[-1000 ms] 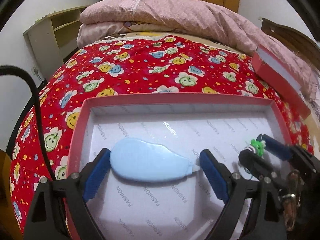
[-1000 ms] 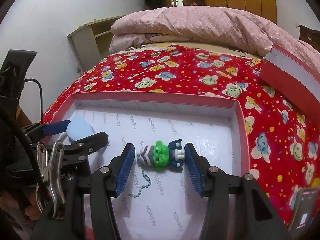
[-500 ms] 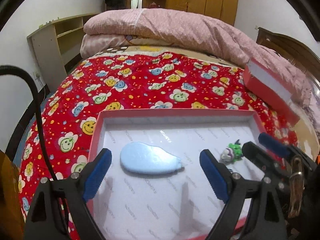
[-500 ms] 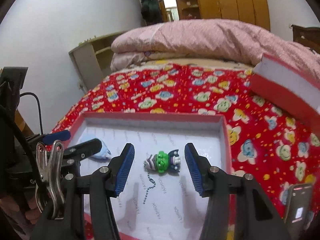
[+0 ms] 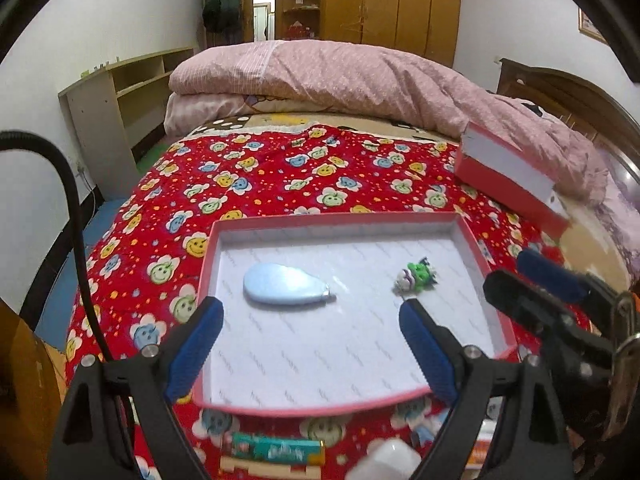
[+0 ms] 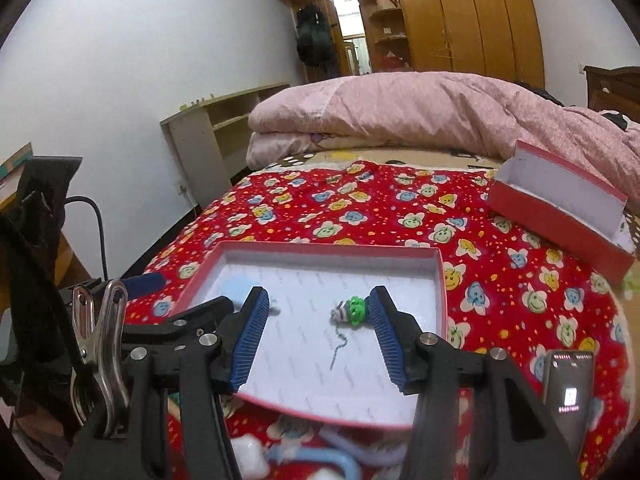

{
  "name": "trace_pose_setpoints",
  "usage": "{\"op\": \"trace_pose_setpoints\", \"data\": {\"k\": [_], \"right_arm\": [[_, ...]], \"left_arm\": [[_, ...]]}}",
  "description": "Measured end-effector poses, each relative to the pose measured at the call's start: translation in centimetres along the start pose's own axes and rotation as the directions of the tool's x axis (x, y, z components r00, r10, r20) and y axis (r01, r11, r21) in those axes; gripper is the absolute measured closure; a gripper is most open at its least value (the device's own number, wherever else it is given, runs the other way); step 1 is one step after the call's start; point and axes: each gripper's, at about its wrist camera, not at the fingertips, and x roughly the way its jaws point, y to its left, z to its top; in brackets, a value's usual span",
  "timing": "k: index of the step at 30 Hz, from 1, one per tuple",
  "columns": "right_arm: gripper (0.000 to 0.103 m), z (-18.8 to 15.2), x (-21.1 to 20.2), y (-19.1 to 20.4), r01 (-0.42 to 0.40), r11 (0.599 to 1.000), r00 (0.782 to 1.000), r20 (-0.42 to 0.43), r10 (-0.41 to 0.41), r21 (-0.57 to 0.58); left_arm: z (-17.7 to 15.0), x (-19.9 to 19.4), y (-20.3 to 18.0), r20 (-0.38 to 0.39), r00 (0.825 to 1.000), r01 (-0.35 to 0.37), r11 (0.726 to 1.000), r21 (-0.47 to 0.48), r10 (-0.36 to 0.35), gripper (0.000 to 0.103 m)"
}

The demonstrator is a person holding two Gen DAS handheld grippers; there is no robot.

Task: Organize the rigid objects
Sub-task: 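Withdraw both tools from the tray back toward the remaining objects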

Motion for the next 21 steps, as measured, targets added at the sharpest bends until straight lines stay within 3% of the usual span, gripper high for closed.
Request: {"op": "trace_pose_setpoints", "data": {"k": [12, 21], "right_arm": [[0.049, -3.1, -4.7, 1.8, -0.090, 0.995, 0.996, -0.002, 0.090, 0.046], [0.049, -5.9, -6.6, 1.9, -0.107, 0.992, 0.994, -0.025, 0.109, 0.073]], "left_arm": [[-3.2, -4.3, 0.2, 0.003, 1.000, 0.008, 1.000, -0.007, -0.008, 0.011], [-6.0, -6.0, 0.1, -0.017, 1.000, -0.015, 1.000, -0.010, 0.015, 0.011]]}}
